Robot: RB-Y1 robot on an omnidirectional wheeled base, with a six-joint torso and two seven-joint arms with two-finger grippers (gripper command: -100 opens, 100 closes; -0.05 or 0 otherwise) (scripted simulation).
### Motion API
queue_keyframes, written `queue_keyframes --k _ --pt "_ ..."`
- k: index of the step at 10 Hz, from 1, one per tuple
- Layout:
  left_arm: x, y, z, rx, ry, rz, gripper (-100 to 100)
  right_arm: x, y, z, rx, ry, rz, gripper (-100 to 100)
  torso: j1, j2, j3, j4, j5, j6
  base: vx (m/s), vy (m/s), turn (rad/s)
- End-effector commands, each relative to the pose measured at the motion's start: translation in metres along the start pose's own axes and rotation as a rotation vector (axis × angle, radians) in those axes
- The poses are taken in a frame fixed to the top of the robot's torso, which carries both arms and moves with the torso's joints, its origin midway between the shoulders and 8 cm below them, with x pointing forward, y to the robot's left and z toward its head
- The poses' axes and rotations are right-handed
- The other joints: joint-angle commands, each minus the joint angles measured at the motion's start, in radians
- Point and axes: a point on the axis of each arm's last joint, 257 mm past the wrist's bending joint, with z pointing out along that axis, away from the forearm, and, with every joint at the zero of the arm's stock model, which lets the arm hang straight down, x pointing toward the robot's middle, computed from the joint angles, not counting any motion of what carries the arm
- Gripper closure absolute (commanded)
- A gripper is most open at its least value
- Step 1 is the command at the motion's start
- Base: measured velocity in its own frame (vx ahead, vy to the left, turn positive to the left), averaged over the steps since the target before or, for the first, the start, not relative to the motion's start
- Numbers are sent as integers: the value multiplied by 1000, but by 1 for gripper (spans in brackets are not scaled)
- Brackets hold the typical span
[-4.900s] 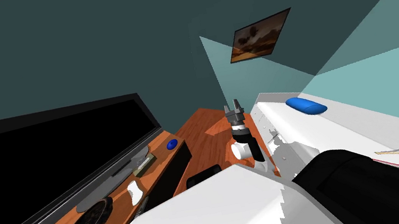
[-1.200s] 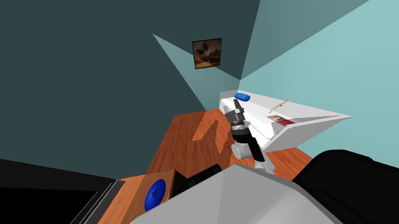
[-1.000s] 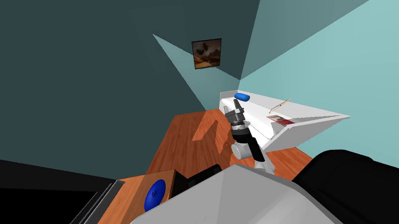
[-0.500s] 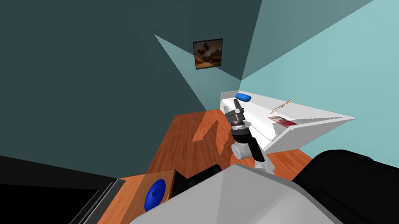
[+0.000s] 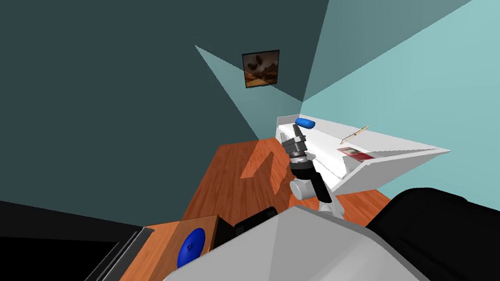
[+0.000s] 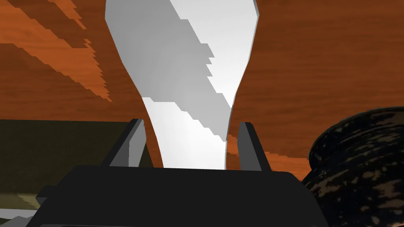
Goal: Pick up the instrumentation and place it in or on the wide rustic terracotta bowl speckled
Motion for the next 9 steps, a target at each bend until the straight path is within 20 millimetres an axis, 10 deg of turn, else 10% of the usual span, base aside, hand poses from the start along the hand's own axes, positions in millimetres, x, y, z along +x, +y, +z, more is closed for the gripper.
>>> queue_keyframes --k 1,9 --pt "-27 11 -14 -16 -24 33 100 0 0 0 0 0 0 0 0 0 0 0 0 0 66 -73 -6" --pt "-56 2 -55 33 50 166 100 0 0 0 0 0 0 0 -7 10 6 3 0 -1 -31 -97 33"
